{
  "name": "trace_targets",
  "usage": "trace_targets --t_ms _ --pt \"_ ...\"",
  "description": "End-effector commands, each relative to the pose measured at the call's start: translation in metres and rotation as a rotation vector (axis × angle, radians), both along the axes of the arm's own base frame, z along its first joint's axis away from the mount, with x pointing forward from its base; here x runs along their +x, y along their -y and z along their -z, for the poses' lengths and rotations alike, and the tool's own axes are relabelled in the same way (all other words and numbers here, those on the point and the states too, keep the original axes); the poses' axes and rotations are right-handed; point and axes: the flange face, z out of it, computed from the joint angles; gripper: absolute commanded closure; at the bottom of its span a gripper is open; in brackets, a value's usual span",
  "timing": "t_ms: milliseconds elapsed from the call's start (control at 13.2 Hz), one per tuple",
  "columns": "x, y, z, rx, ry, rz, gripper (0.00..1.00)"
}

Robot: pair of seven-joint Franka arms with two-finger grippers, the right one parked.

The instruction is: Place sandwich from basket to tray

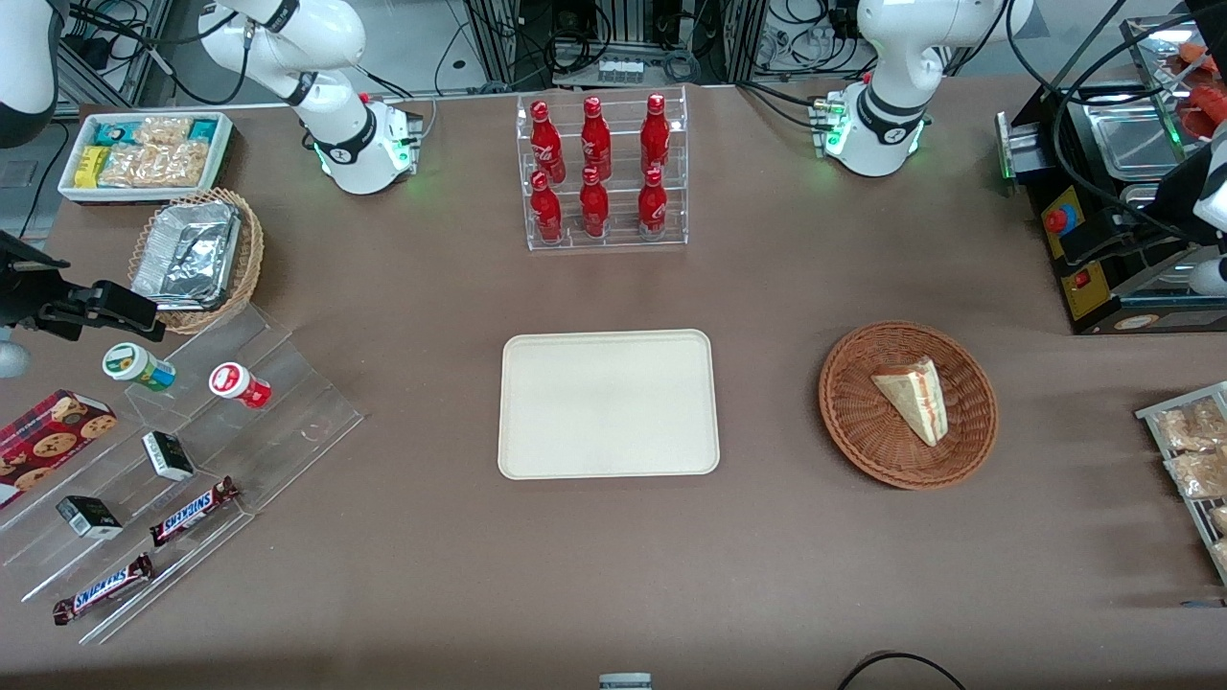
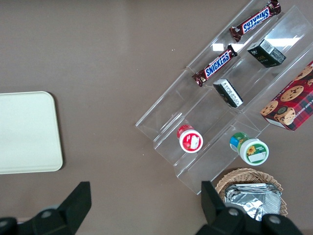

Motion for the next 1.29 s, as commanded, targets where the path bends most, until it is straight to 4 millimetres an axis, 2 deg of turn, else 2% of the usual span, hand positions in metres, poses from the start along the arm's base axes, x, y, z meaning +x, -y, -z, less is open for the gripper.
trace_targets --t_ms 0,152,455,833,1061,1212 --pt "-0.008 0.004 -0.007 0.0 -0.006 -0.008 0.0" --pt "-0.007 0.004 -0.005 0.0 -0.006 -0.005 0.0" --pt "-0.005 0.006 0.031 0.004 -0.059 0.001 0.0" --pt "-0.003 0.004 0.103 0.012 -0.101 -0.002 0.0" --pt "-0.005 0.001 0.133 0.012 -0.099 -0.009 0.0" --pt "-0.009 0.0 0.16 0.014 -0.093 -0.055 0.0"
